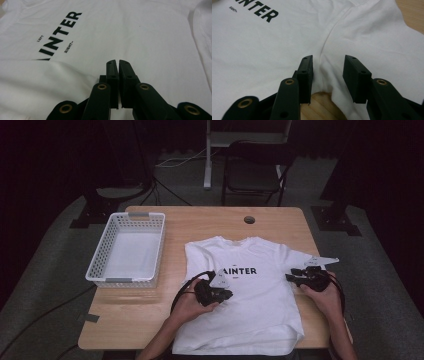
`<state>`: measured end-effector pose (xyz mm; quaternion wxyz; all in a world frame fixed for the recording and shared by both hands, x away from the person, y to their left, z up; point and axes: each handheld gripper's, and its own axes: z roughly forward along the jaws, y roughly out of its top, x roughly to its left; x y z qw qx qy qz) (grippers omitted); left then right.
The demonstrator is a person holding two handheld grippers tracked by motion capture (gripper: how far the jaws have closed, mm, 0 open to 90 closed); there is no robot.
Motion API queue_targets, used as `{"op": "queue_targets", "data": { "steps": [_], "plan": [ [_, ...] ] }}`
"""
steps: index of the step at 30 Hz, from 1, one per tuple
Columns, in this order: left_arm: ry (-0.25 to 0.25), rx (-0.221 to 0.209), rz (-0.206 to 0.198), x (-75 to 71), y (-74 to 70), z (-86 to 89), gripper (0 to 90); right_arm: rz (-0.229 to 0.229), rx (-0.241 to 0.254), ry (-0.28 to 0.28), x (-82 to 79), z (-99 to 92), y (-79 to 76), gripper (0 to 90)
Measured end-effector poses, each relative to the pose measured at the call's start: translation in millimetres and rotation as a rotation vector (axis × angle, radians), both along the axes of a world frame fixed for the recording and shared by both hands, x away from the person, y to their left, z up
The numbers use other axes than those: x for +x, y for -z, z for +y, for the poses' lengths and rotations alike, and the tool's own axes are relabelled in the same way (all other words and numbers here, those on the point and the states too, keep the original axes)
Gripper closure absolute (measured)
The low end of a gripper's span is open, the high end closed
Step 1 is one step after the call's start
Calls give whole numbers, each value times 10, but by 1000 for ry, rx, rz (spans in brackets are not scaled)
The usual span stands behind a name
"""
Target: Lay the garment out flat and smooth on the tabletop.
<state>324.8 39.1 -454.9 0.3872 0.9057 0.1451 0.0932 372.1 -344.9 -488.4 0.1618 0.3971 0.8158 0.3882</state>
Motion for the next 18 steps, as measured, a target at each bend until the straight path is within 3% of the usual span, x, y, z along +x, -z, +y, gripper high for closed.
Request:
{"op": "queue_targets", "data": {
  "steps": [5,11,18],
  "plan": [
    [-20,-6,-3,5,-8,125,879,-2,-14,0,-1,14,-7,591],
    [-46,-6,4,2,18,253,879,-24,-70,0,-70,117,-37,582],
    [-72,-19,5,4,28,372,879,-31,-57,-2,-79,164,-66,547]
  ]
}}
